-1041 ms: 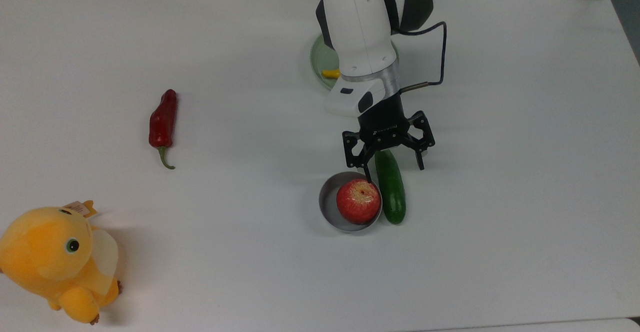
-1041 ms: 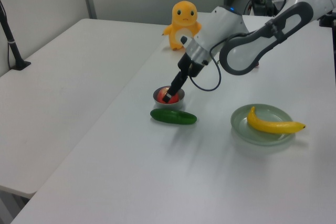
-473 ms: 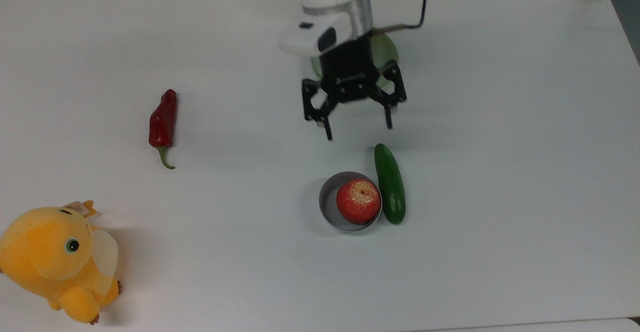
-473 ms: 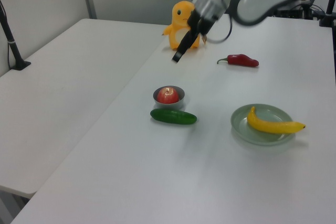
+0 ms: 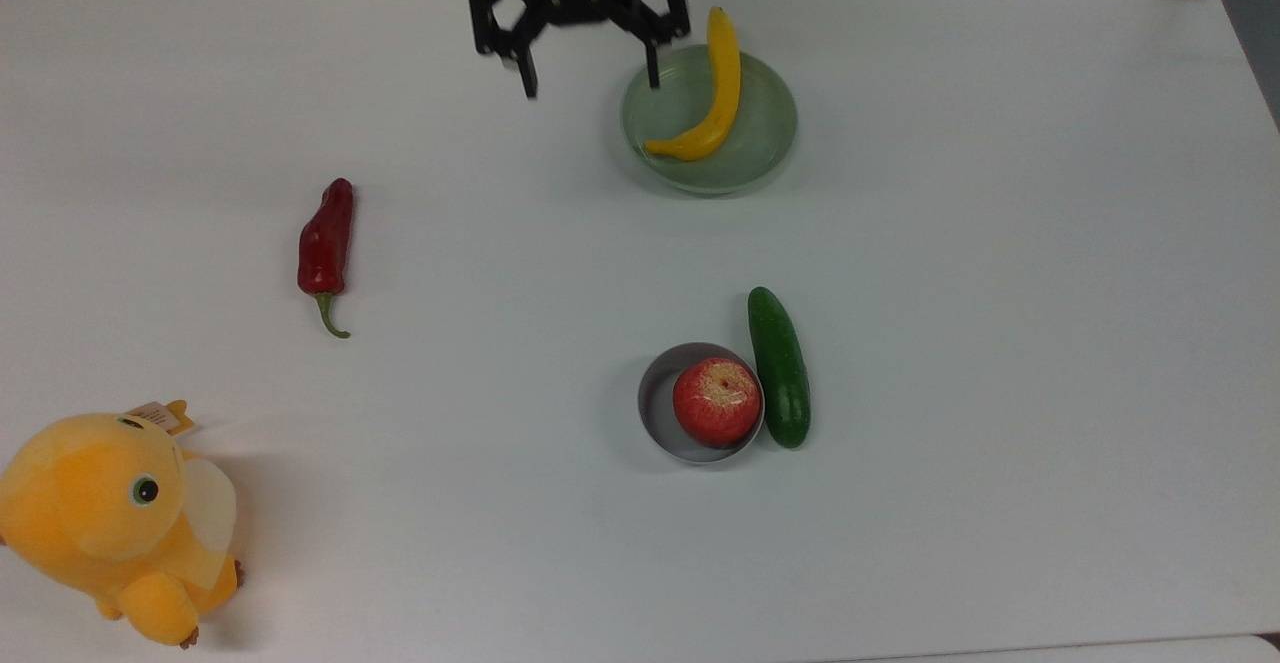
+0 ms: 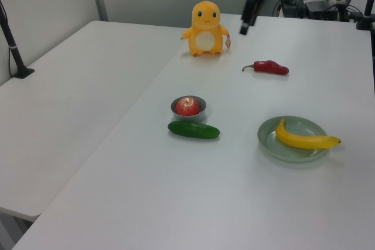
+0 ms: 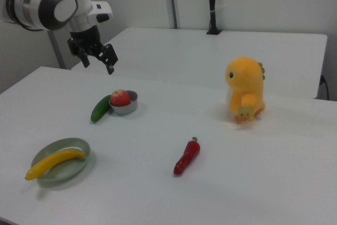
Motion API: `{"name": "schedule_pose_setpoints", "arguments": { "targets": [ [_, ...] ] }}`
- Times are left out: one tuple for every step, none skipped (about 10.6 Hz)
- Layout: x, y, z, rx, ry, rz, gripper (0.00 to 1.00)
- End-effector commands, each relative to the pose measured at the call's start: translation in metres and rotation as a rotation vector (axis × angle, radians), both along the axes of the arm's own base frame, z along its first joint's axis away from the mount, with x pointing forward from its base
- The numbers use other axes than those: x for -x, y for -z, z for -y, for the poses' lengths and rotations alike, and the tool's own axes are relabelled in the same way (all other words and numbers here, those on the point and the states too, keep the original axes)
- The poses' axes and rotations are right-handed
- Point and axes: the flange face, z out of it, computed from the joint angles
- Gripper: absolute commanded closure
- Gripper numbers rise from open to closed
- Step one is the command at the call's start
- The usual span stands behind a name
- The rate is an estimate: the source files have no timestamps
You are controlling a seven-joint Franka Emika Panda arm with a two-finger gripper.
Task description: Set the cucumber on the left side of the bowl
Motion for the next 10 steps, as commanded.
{"name": "schedule_pose_setpoints", "arguments": {
  "targets": [
    [0.036,-0.014,0.036,0.022,0.063,-0.126,0.00],
    [0.043,-0.015,0.042,0.023,0.068,-0.163,0.00],
    [0.049,-0.016,0.046,0.030,0.063,-0.195,0.00],
    [0.050,-0.018,0.054,0.030,0.073,-0.198,0.00],
    [0.050,-0.017,0.055,0.033,0.076,-0.200,0.00],
    [0.050,-0.018,0.055,0.033,0.077,-0.199,0.00],
    [0.051,-0.018,0.055,0.032,0.082,-0.197,0.00],
    [0.050,-0.020,0.056,0.031,0.084,-0.185,0.00],
    [0.049,-0.021,0.056,0.032,0.085,-0.179,0.00],
    [0.049,-0.021,0.058,0.038,0.079,-0.178,0.00]
  ]
}}
